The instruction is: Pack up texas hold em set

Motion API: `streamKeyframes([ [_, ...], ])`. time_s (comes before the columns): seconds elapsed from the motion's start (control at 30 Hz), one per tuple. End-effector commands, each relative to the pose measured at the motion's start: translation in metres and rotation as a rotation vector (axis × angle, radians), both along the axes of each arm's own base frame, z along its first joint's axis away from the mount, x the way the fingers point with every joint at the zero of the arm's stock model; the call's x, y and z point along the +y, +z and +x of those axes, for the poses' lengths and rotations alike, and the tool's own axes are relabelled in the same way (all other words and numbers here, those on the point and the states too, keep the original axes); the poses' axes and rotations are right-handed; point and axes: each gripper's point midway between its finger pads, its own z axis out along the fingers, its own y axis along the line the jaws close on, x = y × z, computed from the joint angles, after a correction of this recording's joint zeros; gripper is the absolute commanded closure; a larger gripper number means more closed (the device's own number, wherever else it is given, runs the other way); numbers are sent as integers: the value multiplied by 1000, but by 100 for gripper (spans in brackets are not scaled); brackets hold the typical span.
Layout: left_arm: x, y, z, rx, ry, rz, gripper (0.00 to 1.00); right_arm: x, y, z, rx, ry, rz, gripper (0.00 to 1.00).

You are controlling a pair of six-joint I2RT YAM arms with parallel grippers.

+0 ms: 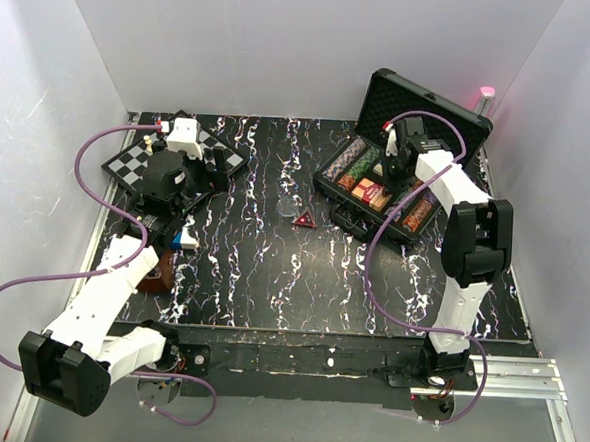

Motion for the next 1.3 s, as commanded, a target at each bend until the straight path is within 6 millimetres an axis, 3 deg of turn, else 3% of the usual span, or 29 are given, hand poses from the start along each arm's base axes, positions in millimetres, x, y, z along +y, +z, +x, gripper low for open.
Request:
streamKeyframes([
  [0.0, -2, 7, 0, -26, -16, -4, 2, 6, 0, 1, 2, -65, 84, 85],
  [0.17, -2, 6, 0, -24, -11, -2, 2, -17, -39, -16, 143, -154, -50, 87],
  [0.4, -3, 4, 1, -17, -18, -7, 2, -21, -51, -28, 162, -184, -79, 87],
  [0.53, -3, 3, 1, -16, -14, -4, 2, -17, -32, -19, 112, -171, -66, 83],
  [0.77, -3, 4, 1, -18, -16, -7, 2, 5, 21, -6, -75, -25, -33, 59],
  [1.1, -1, 6, -1, -23, -10, -6, 2, 23, 6, -11, -35, 9, -20, 62],
  [1.17, -1, 4, 0, -20, -9, -4, 2, 28, 12, -13, -76, 40, -21, 59],
  [1.27, -4, 5, 1, -21, -19, -11, 2, 53, 35, -21, -179, 178, -46, 53],
])
